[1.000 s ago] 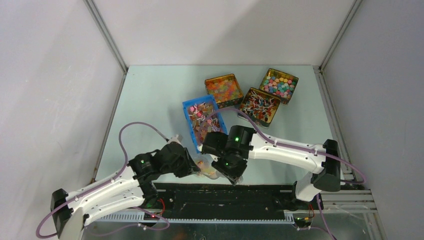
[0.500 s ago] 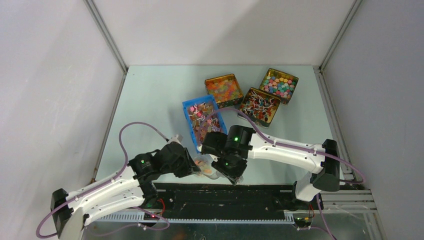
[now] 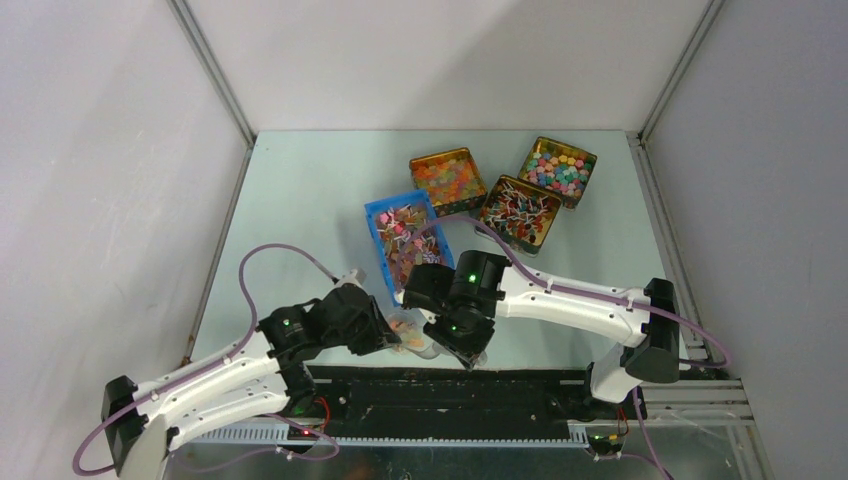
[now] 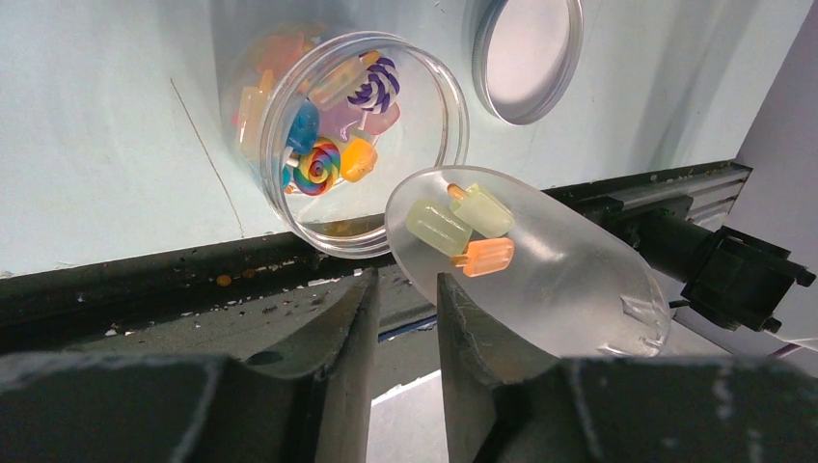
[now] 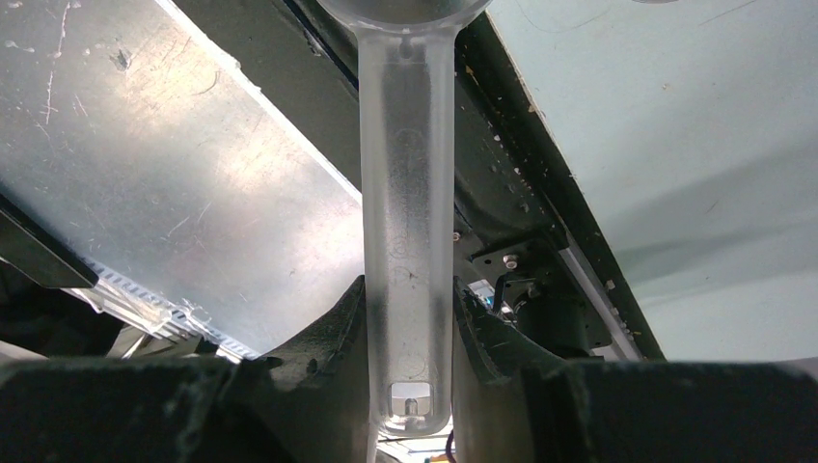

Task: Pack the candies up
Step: Place the fake candies in the packing bottle, then adjust the storage box at the center of the board, then scoop the fake candies from the storage box.

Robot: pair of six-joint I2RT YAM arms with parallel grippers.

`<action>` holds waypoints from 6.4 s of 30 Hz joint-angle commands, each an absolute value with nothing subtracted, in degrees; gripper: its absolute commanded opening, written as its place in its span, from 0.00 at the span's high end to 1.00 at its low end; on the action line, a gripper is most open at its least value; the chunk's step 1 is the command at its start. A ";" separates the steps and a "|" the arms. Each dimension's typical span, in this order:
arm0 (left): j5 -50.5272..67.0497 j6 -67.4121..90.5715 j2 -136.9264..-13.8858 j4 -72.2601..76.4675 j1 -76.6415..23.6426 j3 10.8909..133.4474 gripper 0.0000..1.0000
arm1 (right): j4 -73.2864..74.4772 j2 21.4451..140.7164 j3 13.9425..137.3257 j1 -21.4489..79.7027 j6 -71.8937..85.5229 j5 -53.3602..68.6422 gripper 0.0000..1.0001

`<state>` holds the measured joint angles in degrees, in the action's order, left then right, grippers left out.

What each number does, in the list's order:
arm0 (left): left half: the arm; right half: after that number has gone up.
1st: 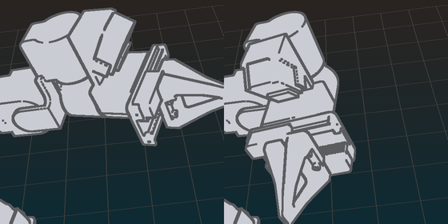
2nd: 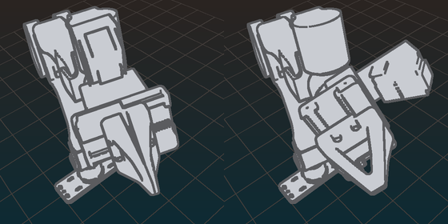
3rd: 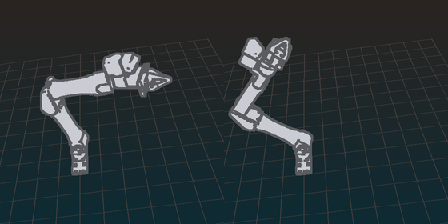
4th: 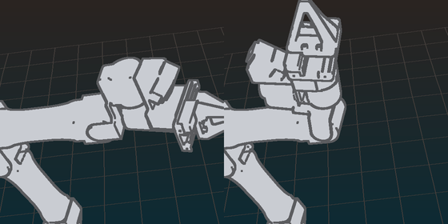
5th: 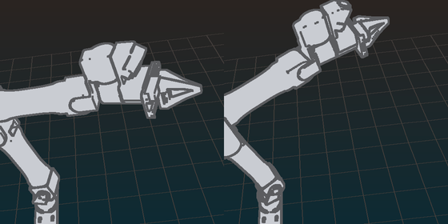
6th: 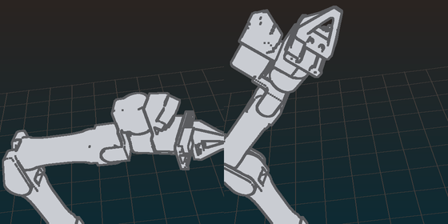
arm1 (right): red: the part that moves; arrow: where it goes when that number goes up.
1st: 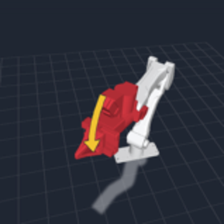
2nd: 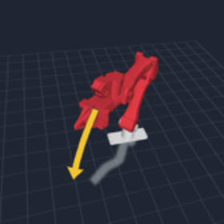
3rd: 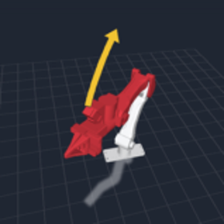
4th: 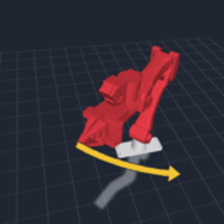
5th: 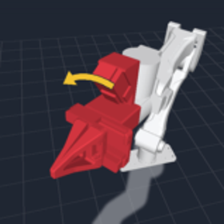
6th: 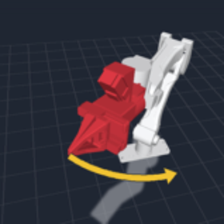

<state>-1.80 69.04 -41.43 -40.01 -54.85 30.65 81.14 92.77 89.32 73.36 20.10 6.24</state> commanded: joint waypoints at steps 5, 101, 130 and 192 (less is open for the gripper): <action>-2.51 68.73 -41.63 -41.24 -55.37 31.12 0.69 | 81.48 92.72 92.96 72.95 20.55 4.06 1.00; 15.24 40.86 -69.28 -39.24 -15.45 54.12 0.45 | 74.03 87.41 89.48 51.85 15.20 4.81 1.00; 10.94 47.72 -81.56 -30.04 -31.77 54.75 0.91 | 79.63 97.58 100.47 53.96 14.96 -0.75 1.00; 8.75 47.52 -80.58 -32.30 -35.28 56.06 0.92 | 75.21 112.39 104.30 51.37 15.96 -3.74 1.00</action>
<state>5.48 48.03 -79.88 -32.34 -33.32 55.22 83.57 115.02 107.33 52.31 16.03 -2.76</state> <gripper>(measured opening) 0.262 0.307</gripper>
